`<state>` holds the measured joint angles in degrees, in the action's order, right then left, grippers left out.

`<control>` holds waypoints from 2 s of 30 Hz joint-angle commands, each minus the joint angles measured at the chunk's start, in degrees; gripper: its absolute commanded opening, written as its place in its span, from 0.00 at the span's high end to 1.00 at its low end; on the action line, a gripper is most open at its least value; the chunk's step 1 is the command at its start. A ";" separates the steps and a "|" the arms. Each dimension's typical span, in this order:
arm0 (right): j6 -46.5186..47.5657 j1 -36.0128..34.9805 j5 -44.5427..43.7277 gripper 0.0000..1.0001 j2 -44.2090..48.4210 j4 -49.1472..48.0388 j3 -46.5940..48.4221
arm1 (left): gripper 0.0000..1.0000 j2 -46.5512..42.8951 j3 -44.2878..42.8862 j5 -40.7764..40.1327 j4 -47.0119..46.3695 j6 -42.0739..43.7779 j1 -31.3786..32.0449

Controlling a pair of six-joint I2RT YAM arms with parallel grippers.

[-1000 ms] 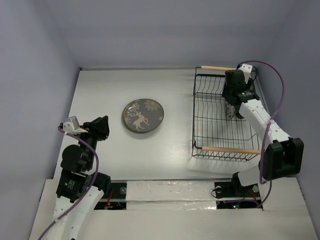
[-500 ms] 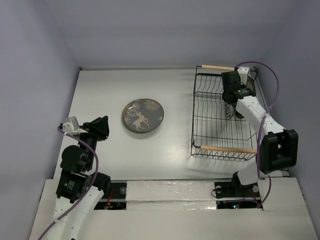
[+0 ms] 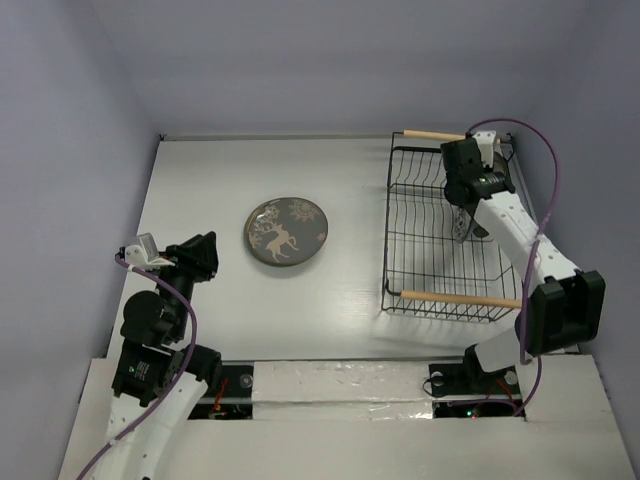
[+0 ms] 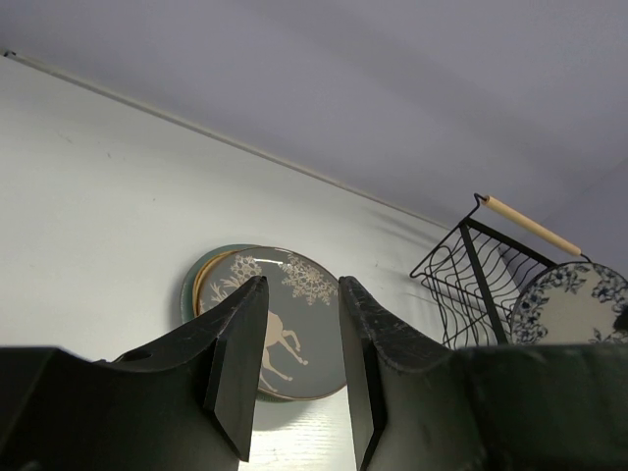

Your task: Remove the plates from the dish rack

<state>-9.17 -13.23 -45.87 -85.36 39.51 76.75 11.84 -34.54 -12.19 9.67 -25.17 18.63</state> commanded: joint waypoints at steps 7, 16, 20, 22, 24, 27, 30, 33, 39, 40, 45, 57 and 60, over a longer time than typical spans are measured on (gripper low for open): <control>-0.23 -5.39 -4.14 1.00 15.30 -2.06 12.37 | 0.68 -0.32 -0.70 0.32 -2.46 0.12 0.09; -9.71 -10.14 20.69 1.00 26.12 -18.10 3.35 | 0.68 0.29 -0.70 0.32 -2.38 0.03 0.09; -16.39 -11.90 32.85 1.00 22.62 -25.08 -0.10 | 0.68 0.47 -0.70 0.32 -2.29 0.03 0.09; -19.91 -13.21 38.55 1.00 18.93 -30.41 -1.33 | 0.68 0.56 -0.61 0.32 -2.20 0.03 0.09; -24.13 -14.44 44.80 1.00 16.29 -35.00 -3.71 | 0.68 0.91 -0.61 0.32 -2.29 -0.06 0.09; -28.44 -17.69 49.02 1.00 10.49 -42.39 -4.59 | 0.68 1.52 -0.70 0.32 -2.11 0.03 0.09; -32.30 -20.42 50.17 1.00 4.78 -48.46 -4.85 | 0.68 1.87 -0.61 0.32 -2.03 -0.06 0.09; -35.74 -21.74 50.61 1.00 -0.84 -53.30 -4.77 | 0.68 2.05 -0.70 0.32 -1.94 -0.14 0.09; -40.22 -23.50 51.57 1.00 -9.63 -57.87 -5.11 | 0.68 2.67 -0.79 0.32 -1.76 -0.14 0.09; -40.66 -24.11 51.84 1.00 -10.43 -58.83 -5.38 | 0.68 2.75 -0.70 0.32 -1.85 -0.14 0.09; -42.33 -26.05 52.72 1.00 -15.53 -60.42 -6.17 | 0.68 2.84 -0.79 0.32 -1.85 -0.14 0.09; -39.71 -27.11 51.06 0.69 -19.58 -54.72 -7.23 | 0.68 1.53 -0.70 0.32 -1.94 -0.14 0.09; -36.73 -27.63 49.74 0.46 -18.70 -50.43 -8.46 | 0.68 0.65 -0.79 0.32 -1.94 -0.14 0.09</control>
<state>-48.88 -39.79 4.54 -106.63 -9.17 68.45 13.69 -34.52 -12.16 9.74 -25.17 18.63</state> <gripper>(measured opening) 0.430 0.316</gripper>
